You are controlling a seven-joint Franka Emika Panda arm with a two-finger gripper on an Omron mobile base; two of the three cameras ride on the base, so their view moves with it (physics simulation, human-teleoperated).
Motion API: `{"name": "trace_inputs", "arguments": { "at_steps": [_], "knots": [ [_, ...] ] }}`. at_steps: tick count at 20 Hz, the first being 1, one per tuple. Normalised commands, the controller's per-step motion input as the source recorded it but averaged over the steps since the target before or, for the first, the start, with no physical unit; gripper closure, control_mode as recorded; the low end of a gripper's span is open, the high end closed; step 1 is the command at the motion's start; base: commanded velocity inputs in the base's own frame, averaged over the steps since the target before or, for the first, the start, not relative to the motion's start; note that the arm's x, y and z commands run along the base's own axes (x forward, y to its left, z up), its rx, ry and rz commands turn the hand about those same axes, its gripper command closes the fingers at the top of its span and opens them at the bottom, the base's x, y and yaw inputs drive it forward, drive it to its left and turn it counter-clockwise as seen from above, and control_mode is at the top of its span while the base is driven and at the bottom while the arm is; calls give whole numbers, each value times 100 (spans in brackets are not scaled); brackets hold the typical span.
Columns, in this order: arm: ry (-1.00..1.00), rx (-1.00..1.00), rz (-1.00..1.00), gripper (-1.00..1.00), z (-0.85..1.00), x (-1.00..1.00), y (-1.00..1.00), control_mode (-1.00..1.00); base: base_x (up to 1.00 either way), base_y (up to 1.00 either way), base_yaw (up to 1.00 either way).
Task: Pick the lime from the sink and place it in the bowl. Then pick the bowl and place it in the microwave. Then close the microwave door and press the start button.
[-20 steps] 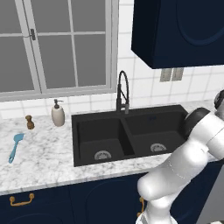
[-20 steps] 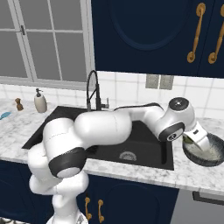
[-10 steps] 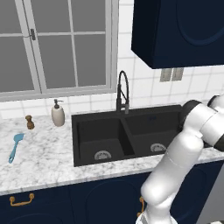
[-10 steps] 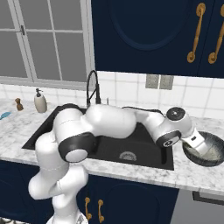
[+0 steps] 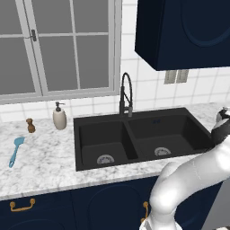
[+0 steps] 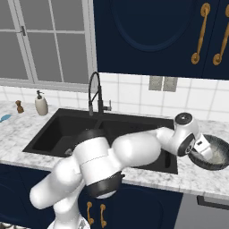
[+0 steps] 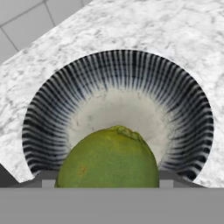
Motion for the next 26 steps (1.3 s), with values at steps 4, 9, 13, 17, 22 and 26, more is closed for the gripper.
{"name": "trace_inputs", "arguments": {
  "at_steps": [4,9,13,17,22,26],
  "knots": [
    [0,7,0,100,0,10,-31,-100,0,0,0],
    [0,7,0,100,-6,1,-37,-100,0,0,0],
    [0,2,0,100,-19,0,-20,-100,0,0,0],
    [0,0,0,100,-26,1,-6,-100,0,0,0],
    [0,1,0,100,-21,4,-12,-100,0,0,0],
    [0,1,0,100,-22,6,-9,-100,0,0,0]
  ]
}}
